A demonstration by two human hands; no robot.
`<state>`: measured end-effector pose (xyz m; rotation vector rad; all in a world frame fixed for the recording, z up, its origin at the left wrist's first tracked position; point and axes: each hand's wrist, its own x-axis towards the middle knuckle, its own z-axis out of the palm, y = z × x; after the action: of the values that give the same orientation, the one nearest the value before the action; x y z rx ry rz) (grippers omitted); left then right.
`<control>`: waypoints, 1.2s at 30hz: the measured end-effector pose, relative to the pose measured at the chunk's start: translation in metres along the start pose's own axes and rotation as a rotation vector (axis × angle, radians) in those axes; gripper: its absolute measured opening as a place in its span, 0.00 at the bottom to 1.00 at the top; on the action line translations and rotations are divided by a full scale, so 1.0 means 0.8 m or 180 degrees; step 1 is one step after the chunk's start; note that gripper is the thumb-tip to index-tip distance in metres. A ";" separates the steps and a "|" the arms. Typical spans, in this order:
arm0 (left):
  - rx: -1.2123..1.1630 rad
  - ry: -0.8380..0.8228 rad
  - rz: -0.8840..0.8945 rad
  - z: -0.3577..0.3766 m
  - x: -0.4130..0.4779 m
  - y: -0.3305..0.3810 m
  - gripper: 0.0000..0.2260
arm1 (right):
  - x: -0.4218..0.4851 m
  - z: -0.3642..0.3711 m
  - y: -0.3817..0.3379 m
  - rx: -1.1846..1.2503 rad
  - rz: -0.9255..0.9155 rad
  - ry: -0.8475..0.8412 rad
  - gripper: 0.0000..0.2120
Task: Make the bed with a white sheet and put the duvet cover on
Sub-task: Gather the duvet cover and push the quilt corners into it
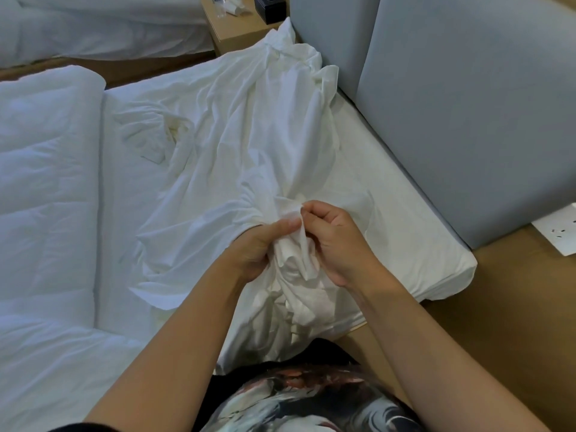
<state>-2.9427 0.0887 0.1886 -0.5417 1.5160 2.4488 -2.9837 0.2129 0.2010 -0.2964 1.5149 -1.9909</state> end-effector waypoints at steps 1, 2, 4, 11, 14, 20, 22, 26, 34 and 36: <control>0.0122 -0.0073 -0.0100 0.000 0.000 -0.001 0.11 | -0.001 -0.004 0.000 -0.0176 -0.0051 0.0070 0.17; 0.0261 -0.0108 -0.0212 0.000 -0.001 -0.002 0.11 | -0.003 -0.008 0.001 -0.0452 -0.0126 0.0167 0.18; 0.0575 -0.0015 -0.0413 0.003 -0.001 -0.008 0.09 | -0.004 -0.016 0.004 -0.1100 -0.0295 0.0356 0.15; 0.0905 0.0368 -0.0804 -0.003 -0.003 -0.013 0.26 | -0.011 -0.053 0.048 -0.1472 0.0124 0.0625 0.22; 0.1104 0.0490 -0.0841 -0.015 -0.005 -0.010 0.28 | -0.015 -0.057 0.069 -0.1689 0.0398 0.0121 0.09; 0.1603 0.0532 -0.0985 -0.029 -0.002 -0.006 0.20 | 0.007 -0.044 0.048 -0.1304 -0.0592 0.1481 0.12; 0.1738 0.0603 -0.0896 -0.028 0.000 -0.004 0.15 | 0.012 -0.040 0.025 -0.0759 -0.0777 0.1393 0.12; 0.0833 0.0218 -0.0248 -0.008 0.002 -0.005 0.07 | 0.011 -0.005 0.028 -0.0449 -0.0250 0.0488 0.13; 0.0305 0.0277 -0.0112 0.006 0.019 -0.007 0.06 | 0.017 -0.018 0.018 0.1213 0.0607 -0.0168 0.11; 0.0472 0.0508 -0.0234 0.002 0.022 -0.009 0.10 | 0.011 -0.029 0.019 0.1034 0.0530 0.0069 0.11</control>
<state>-2.9563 0.0931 0.1758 -0.7647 1.6899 2.2627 -2.9977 0.2238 0.1778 -0.0130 1.1617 -2.0681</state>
